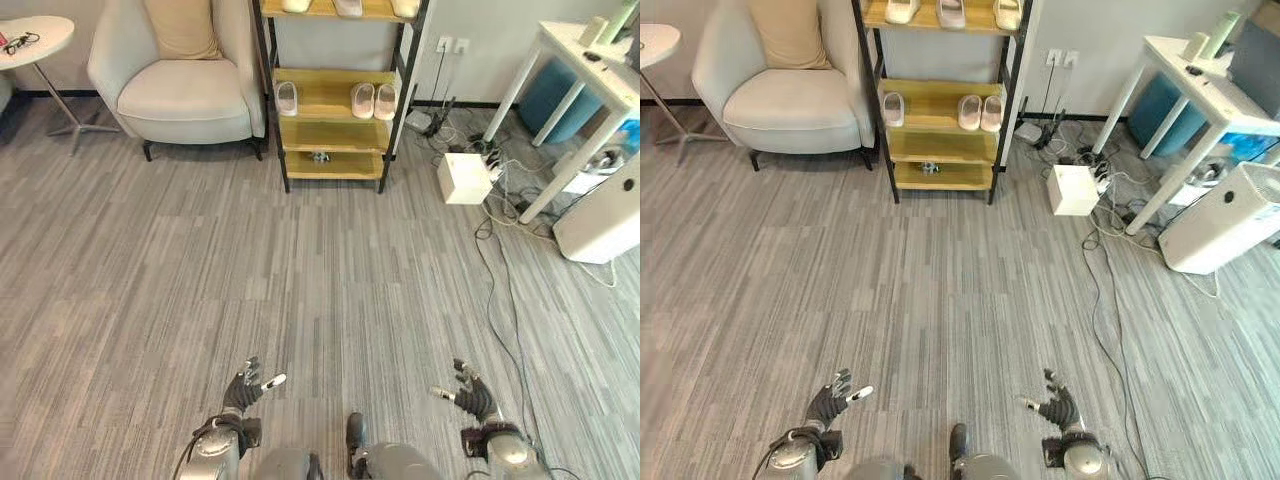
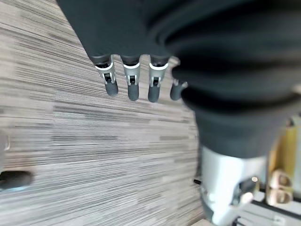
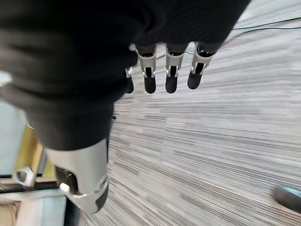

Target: Arrange the slippers neatly on the shoe rack.

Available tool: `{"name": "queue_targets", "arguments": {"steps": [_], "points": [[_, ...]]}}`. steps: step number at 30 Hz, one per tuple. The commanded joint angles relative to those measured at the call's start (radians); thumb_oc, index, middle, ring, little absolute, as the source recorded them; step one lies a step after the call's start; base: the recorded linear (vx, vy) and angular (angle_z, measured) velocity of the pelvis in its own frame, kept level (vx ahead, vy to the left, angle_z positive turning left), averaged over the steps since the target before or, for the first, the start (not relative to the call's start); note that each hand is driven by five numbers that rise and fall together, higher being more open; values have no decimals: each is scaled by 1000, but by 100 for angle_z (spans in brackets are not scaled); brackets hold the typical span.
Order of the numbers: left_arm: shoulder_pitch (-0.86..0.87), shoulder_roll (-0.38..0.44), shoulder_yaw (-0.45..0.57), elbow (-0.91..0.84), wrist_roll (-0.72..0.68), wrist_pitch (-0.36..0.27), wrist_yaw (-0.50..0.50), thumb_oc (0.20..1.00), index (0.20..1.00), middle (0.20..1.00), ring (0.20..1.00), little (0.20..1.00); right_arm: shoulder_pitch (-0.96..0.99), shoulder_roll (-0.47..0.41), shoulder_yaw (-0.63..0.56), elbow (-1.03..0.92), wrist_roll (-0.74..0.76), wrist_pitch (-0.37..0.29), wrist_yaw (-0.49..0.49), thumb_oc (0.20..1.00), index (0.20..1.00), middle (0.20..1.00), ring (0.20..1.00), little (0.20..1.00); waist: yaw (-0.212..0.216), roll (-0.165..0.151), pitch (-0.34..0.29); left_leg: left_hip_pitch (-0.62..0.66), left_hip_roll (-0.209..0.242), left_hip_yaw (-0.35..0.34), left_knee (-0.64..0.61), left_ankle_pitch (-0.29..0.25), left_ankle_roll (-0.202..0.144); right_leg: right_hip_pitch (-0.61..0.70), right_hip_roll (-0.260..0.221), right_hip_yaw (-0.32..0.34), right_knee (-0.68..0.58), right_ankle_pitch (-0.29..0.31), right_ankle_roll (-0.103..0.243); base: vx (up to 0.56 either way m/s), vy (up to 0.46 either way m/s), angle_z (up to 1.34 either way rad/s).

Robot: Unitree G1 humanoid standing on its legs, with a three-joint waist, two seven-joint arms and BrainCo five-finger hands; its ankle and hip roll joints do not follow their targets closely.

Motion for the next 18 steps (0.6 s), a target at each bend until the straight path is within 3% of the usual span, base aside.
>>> {"name": "queue_targets", "arguments": {"steps": [1, 3, 4, 5, 7, 9, 15, 18], "points": [[-21, 4, -41, -95, -13, -47, 2, 1000, 1000, 1000, 1000, 1000, -3, -24, -31, -37, 34, -54, -7, 1000, 1000, 1000, 1000, 1000, 2, 6, 45, 157, 47, 23, -380, 62, 15, 21, -110, 0, -41, -96, 185, 440, 50, -13], [-18, 2, -56, -108, 0, -42, -1, 1000, 1000, 1000, 1000, 1000, 1, -24, -34, -28, 33, -58, -14, 1000, 1000, 1000, 1000, 1000, 19, 30, 42, 103, 72, 30, -563, 154, 3, 65, -89, -5, -60, -121, 189, 311, 68, 14], [-17, 2, -56, -109, 0, -41, -1, 1000, 1000, 1000, 1000, 1000, 2, -25, -34, -28, 33, -58, -14, 1000, 1000, 1000, 1000, 1000, 20, 28, 46, 119, 70, 31, -580, 161, 2, 73, -91, -5, -62, -123, 189, 208, 46, 9], [-19, 3, -59, -115, 7, -40, 1, 1000, 1000, 1000, 1000, 1000, -2, -25, -35, -19, 32, -60, -24, 1000, 1000, 1000, 1000, 1000, 30, 38, 49, 90, 76, 33, -653, 213, -6, 97, -81, -9, -67, -138, 187, 202, 25, -16], [-17, 8, -56, -127, 17, -39, 2, 1000, 1000, 1000, 1000, 1000, -4, -20, -37, -15, 21, -51, -31, 1000, 1000, 1000, 1000, 1000, 47, 46, 42, 78, 71, 51, -774, 252, -13, 145, -63, 0, -66, -165, 191, 338, 83, -11], [-12, 9, -58, -125, 24, -37, -1, 1000, 1000, 1000, 1000, 1000, 6, -15, -37, -16, 14, -50, -30, 1000, 1000, 1000, 1000, 1000, 47, 50, 33, 91, 71, 45, -772, 274, -11, 157, -60, -2, -59, -174, 195, 241, 83, -5], [34, 25, -61, -121, 45, -30, -26, 1000, 1000, 1000, 1000, 1000, 4, 15, -33, -24, 3, -42, -5, 1000, 1000, 1000, 1000, 1000, 59, 19, -30, 162, 18, 60, -724, 210, 38, 189, -120, 55, -6, -186, 234, 307, 173, -30], [39, 32, -55, -125, 50, -23, -27, 1000, 1000, 1000, 1000, 1000, 5, 34, -30, -13, -3, -37, 0, 1000, 1000, 1000, 1000, 1000, 61, 17, -36, 190, -1, 68, -712, 170, 64, 138, -133, 68, 122, -177, 265, 125, 121, -17]]}}
